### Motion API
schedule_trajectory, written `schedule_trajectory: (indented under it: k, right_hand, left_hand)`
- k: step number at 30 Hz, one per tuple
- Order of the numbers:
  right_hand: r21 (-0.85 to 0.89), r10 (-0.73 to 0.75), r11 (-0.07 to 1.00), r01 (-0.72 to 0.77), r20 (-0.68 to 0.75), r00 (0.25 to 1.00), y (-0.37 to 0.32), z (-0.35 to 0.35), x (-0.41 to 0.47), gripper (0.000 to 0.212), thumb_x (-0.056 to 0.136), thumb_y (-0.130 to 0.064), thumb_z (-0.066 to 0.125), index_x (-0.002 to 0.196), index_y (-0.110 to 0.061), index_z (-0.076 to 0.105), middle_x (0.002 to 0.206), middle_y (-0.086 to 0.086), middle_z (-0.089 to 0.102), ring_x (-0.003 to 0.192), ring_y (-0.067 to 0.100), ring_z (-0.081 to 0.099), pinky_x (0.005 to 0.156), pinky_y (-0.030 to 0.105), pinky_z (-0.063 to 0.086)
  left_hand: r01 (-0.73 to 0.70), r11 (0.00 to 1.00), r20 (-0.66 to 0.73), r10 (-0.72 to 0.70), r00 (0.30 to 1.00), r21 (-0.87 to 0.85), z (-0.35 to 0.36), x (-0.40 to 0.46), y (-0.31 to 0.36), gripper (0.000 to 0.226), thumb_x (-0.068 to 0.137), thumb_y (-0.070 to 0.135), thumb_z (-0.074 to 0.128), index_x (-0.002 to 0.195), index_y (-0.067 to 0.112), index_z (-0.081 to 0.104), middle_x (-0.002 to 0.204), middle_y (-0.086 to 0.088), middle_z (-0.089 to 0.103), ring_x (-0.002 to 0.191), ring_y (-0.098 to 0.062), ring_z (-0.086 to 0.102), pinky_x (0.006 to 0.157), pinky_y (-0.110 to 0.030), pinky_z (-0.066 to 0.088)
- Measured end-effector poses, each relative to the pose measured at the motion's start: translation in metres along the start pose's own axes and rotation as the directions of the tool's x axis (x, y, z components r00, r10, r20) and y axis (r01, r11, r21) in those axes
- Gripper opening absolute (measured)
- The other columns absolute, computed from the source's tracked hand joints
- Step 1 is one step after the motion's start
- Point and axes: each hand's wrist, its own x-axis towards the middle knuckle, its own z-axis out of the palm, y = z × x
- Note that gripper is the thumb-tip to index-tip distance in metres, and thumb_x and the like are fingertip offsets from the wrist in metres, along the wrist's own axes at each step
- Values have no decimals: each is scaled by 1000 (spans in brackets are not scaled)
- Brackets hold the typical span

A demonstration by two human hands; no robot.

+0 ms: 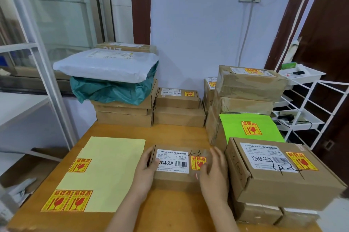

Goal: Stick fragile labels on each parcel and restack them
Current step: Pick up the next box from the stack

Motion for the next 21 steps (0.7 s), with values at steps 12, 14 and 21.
schedule_trajectory:
  k: [12,14,21]
  right_hand:
    - [273,359,892,-360,57,932,11,-2,-13,55,95,-18,49,147,-24,31,150,1,37,137,23,34,108,35,28]
    - [288,365,882,-373,84,927,11,-3,-13,53,95,-19,48,146,-24,33,150,0,38,137,22,35,108,34,28]
    - [318,350,875,-364,101,931,9,-5,-16,54,94,-18,50,145,-29,34,149,-2,38,137,21,34,109,35,26]
  left_hand:
    - [25,987,-143,-47,989,-156,0,1,-6,34,90,7,62,119,22,55,116,2,62,106,-14,60,84,-28,50]
    - [15,989,-173,-41,984,-150,0,1,-8,29,89,7,62,114,21,57,114,1,62,104,-13,60,80,-26,49]
    - [-8,976,-225,-43,973,-220,1,-3,-3,20,92,0,54,104,14,61,105,-5,66,97,-19,60,75,-25,47]
